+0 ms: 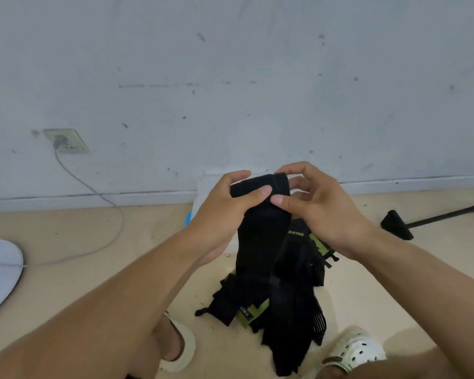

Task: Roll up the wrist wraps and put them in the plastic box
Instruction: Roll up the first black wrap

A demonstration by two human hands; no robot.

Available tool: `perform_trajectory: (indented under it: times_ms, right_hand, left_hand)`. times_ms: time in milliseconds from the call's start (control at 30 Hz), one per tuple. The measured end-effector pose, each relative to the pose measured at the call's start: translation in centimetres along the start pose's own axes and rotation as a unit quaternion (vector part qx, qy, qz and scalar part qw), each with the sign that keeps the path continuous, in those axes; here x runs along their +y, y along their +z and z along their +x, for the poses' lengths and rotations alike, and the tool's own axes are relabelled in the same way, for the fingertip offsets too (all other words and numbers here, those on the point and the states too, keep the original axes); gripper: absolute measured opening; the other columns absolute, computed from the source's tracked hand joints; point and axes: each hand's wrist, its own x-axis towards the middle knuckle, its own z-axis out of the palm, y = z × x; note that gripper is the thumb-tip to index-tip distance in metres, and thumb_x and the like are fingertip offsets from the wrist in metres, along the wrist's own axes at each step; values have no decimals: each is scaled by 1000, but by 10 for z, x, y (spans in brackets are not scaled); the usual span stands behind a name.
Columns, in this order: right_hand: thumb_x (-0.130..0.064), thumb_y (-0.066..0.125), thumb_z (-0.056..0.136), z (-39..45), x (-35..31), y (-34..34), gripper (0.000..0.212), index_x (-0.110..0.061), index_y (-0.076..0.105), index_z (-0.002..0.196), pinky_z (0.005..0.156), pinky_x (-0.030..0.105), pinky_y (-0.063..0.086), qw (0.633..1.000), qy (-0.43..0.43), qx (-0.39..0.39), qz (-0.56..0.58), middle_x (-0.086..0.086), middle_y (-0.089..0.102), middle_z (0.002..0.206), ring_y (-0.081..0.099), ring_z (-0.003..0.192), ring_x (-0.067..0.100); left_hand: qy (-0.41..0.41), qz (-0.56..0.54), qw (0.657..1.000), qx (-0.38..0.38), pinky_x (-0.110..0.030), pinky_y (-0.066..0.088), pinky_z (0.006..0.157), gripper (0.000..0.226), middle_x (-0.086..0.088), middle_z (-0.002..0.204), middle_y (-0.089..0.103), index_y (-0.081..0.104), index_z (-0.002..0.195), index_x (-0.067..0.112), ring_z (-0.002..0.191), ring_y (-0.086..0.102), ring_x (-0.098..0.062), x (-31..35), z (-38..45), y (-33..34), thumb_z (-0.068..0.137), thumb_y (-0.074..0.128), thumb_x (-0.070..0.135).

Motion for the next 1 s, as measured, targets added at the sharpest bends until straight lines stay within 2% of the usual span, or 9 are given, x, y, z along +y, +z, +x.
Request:
perform_trajectory:
  times_ms: [100,267,367,467,567,633,767,833,1000]
  right_hand:
    - [-4,78,89,2,-3,-2,32,-27,64,107,84,53,63,998,-31,45,5,6,70,111,71,89,41]
    - [-2,86,79,1,-1,2,37,-28,68,97,79,40,60,995,-72,51,-55,-12,71,104,65,77,27]
    - [1,88,75,-1,1,6,38,-28,71,91,76,36,61,994,-69,57,-56,-16,73,94,65,75,11]
    - [-1,90,73,0,-1,3,37,-28,73,93,79,36,61,996,-60,47,-45,-10,75,95,71,80,17]
    - [-21,94,70,1,-2,-3,31,-30,75,93,76,34,58,999,-33,26,-14,0,76,82,72,78,21]
    - [-31,94,67,3,-1,-5,28,-31,76,89,81,43,59,999,-32,34,-9,10,76,86,73,81,28]
    - [-12,92,74,4,-1,-3,25,-27,73,80,81,36,58,994,-83,62,-42,-9,78,96,69,79,12]
    - [-6,90,76,2,-1,1,29,-28,71,78,87,36,58,988,-115,53,-83,-17,77,100,71,93,7]
    - [-2,86,79,3,1,-1,34,-28,71,94,97,40,57,985,-125,15,-118,-16,75,108,70,109,9]
  left_hand:
    - [-27,-8,999,-19,-46,50,112,55,1,128,74,61,137,24,122,69,-20,-3,2,1,93,68,56]
    - [-47,-31,998,-43,-47,47,113,53,0,128,74,65,137,24,123,68,-22,-5,3,1,101,52,61]
    - [-51,-56,997,-29,-49,49,112,48,-5,127,75,66,135,20,122,69,-27,-6,2,1,103,54,53]
    - [-46,-69,996,-16,-52,51,110,40,-8,127,74,64,136,17,121,69,-29,-5,2,-1,106,56,41]
    - [-40,-46,998,-25,-51,51,110,36,-5,127,74,64,136,19,122,69,-27,-2,2,-2,107,55,37]
    - [-39,-39,998,-37,-50,50,111,36,-4,129,73,62,138,21,123,68,-26,-2,1,-2,106,55,37]
    - [-49,-109,992,-50,-48,54,106,42,-10,127,74,64,137,14,120,71,-28,2,-3,3,106,54,41]
    - [-57,-134,987,-60,-46,53,108,49,-14,126,74,67,134,8,120,71,-29,5,-4,3,107,50,45]
    - [-32,-108,994,-10,-43,56,106,32,-14,124,74,67,130,6,120,69,-29,4,1,0,106,58,25]
